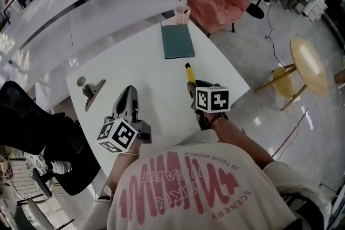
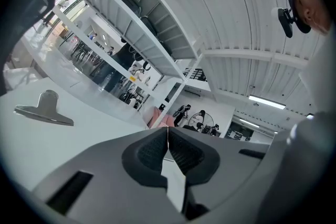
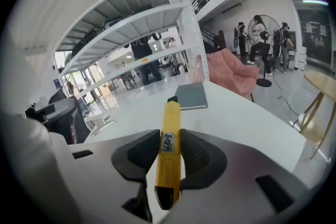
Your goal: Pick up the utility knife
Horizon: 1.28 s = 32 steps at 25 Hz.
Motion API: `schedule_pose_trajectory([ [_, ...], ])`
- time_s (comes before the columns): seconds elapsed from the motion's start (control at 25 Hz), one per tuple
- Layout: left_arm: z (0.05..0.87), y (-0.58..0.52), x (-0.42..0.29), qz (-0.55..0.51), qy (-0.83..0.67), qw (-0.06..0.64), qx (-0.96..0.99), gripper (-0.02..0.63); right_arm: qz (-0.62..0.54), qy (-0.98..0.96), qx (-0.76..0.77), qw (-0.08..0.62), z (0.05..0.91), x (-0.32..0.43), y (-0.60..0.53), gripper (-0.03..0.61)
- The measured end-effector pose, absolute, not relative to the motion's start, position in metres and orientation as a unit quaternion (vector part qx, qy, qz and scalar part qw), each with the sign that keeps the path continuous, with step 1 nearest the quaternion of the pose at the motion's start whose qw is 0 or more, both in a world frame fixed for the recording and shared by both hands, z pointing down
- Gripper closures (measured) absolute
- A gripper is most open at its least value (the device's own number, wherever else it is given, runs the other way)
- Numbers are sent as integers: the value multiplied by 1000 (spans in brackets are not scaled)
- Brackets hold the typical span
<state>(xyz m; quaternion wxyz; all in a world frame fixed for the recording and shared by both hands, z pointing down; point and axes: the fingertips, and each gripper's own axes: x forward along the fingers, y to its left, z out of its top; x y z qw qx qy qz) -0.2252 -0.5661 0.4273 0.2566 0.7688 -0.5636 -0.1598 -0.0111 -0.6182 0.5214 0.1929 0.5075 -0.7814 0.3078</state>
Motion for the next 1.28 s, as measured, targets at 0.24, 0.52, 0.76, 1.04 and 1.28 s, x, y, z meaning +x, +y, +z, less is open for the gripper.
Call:
schedule_pose_trajectory([
  [0.24,418,-563,-215,-159,-564,249,771,589,273,-802,519,114,480,-2,-631,443],
  [0.52,403,-552,-192,-157,-569,235,772,589,254,-809,528,48,440,26,-629,443],
  [0.76,380,-539,-169,-166,-572,220,772,589,241,-818,522,-1,399,51,-617,443],
  [1.04,347,-513,-123,-181,-563,185,785,589,214,-827,514,-74,349,93,-587,442],
  [1.28,332,-492,-90,-174,-561,161,793,589,201,-833,505,-108,331,125,-556,440],
])
